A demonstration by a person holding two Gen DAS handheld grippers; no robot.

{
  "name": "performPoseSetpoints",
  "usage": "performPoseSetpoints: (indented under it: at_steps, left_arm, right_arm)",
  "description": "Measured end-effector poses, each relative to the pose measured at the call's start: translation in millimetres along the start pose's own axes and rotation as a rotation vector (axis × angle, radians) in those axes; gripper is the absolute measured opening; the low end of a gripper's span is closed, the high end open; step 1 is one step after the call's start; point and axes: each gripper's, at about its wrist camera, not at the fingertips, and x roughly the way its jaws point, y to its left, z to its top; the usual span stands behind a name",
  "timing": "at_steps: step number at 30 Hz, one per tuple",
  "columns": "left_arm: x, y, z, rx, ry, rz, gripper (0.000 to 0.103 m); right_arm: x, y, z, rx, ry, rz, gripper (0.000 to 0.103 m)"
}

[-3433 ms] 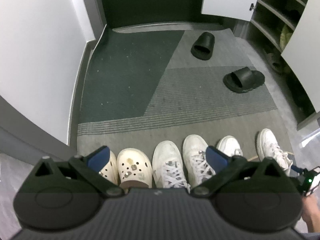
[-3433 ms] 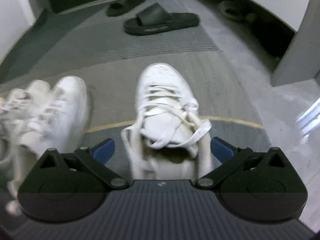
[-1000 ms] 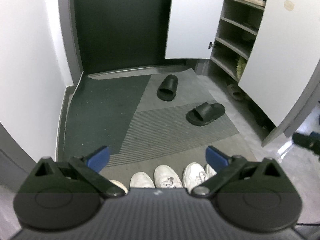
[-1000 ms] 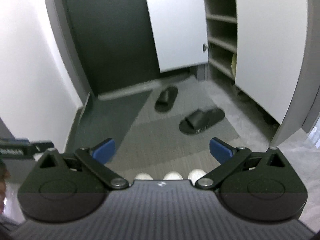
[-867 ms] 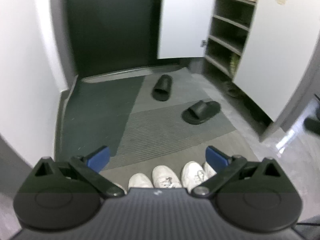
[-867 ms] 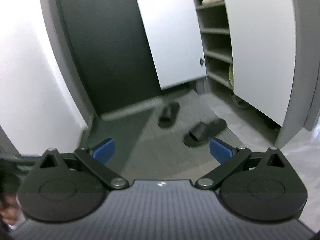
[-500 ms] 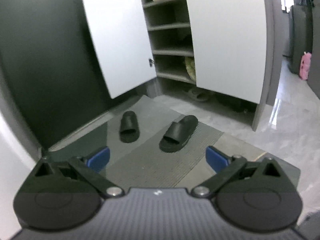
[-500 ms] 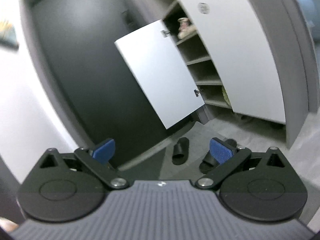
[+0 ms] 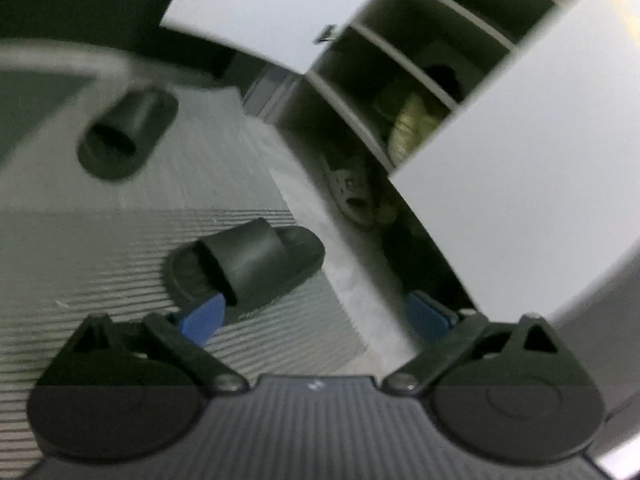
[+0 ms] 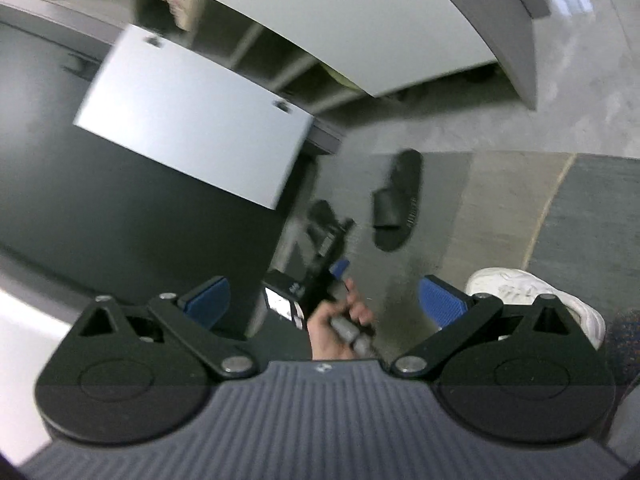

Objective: Organize scattered shoes
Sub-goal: 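Reach the left gripper to a black slide sandal and grasp it, then carry the black slide with the left gripper toward the shoe row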

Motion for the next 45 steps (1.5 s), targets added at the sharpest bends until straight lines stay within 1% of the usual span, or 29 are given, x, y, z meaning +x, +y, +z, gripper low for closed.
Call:
performPoseSetpoints:
  at_steps: [1, 2, 4, 5, 6, 8, 9, 10, 11, 12, 14, 16, 18, 20, 21, 22, 23, 24, 26, 28, 30, 31, 34, 37, 39, 40, 43, 45]
  left_arm:
    - [8, 5, 2, -0.019, 0.0, -0.011, 0.089]
    - [33, 23, 9, -0.072, -0.003, -0.042, 0.089]
    - [57, 36, 14, -0.086, -0.005, -0.037, 0.09]
    - [74, 45, 16, -0.098, 0.003, -0.031, 0.09]
    - [83, 50, 16, -0.11, 0.009, -0.031, 0.09]
    - [103, 61, 15, -0.143, 0.021, -0.031, 0.09]
    - [118, 74, 13, -0.168, 0.026, -0.03, 0.09]
    - [124, 76, 13, -0.176, 0.027, -0.031, 0.091]
    - [131, 81, 12, -0.189, 0.028, -0.037, 0.091]
    - [142, 91, 10, -0.217, 0.031, -0.057, 0.091]
    - [146, 95, 10, -0.237, 0.037, -0.09, 0.091]
    - [159, 97, 11, -0.243, 0.043, -0.145, 0.09]
    - [167, 97, 10, -0.248, 0.056, -0.154, 0.09]
    - [175, 94, 8, -0.257, 0.058, -0.14, 0.088]
    - [175, 93, 8, -0.249, 0.058, -0.121, 0.076]
    - [175, 92, 8, -0.24, 0.058, -0.102, 0.045]
    - [174, 91, 8, -0.233, 0.058, -0.087, 0.025]
    - [172, 89, 8, -0.223, 0.062, -0.087, 0.024]
    - [165, 84, 10, -0.155, 0.07, -0.101, 0.02]
    - [157, 78, 13, -0.132, 0.07, -0.11, 0.015]
    - [146, 73, 17, -0.116, 0.067, -0.109, 0.014]
    - [135, 70, 20, -0.097, 0.062, -0.105, 0.013]
    - [99, 71, 20, -0.094, 0.071, -0.118, 0.012]
    - [52, 78, 22, -0.056, 0.107, -0.124, 0.012]
    - [8, 89, 24, -0.026, 0.14, -0.106, 0.013]
    - [-5, 93, 24, -0.021, 0.149, -0.096, 0.013]
    - [-72, 124, 16, -0.017, 0.18, -0.032, 0.013]
    - [-99, 139, 8, -0.025, 0.184, 0.017, 0.013]
  right_arm:
    - [12, 3, 1, -0.011, 0.012, -0.017, 0.103]
    - [26, 5, 2, -0.027, 0.033, -0.037, 0.103]
    - [41, 6, 2, -0.032, 0.062, -0.065, 0.103]
    - [52, 4, 4, -0.022, 0.075, -0.081, 0.103]
    - [63, 2, 7, -0.011, 0.087, -0.097, 0.103]
    - [83, -2, 12, 0.006, 0.101, -0.118, 0.103]
    - [89, -3, 14, 0.009, 0.105, -0.125, 0.103]
    - [100, -5, 17, 0.013, 0.112, -0.138, 0.103]
    - [102, -7, 18, 0.016, 0.117, -0.143, 0.103]
    - [105, -8, 19, 0.021, 0.125, -0.149, 0.103]
    - [115, -11, 21, 0.032, 0.154, -0.159, 0.103]
    - [121, -13, 24, 0.035, 0.169, -0.164, 0.103]
    - [128, -15, 26, 0.046, 0.178, -0.168, 0.103]
    - [130, -17, 29, 0.061, 0.184, -0.169, 0.103]
    - [130, -17, 30, 0.067, 0.185, -0.169, 0.103]
    - [130, -17, 29, 0.07, 0.183, -0.17, 0.103]
    - [129, -17, 29, 0.074, 0.18, -0.172, 0.103]
    - [128, -16, 28, 0.076, 0.179, -0.171, 0.103]
    - [126, -13, 24, 0.073, 0.181, -0.161, 0.103]
    - [124, -10, 21, 0.07, 0.18, -0.149, 0.103]
    - [121, -5, 16, 0.063, 0.174, -0.124, 0.103]
    - [118, -2, 13, 0.061, 0.173, -0.113, 0.103]
    - [111, 4, 7, 0.047, 0.177, -0.084, 0.103]
    - [98, 6, 3, 0.012, 0.192, -0.054, 0.103]
    - [87, 2, 5, 0.024, 0.186, -0.047, 0.103]
    - [82, 0, 7, 0.029, 0.18, -0.041, 0.103]
    - [61, -5, 10, 0.04, 0.152, -0.009, 0.103]
    - [54, -5, 9, 0.035, 0.154, 0.015, 0.103]
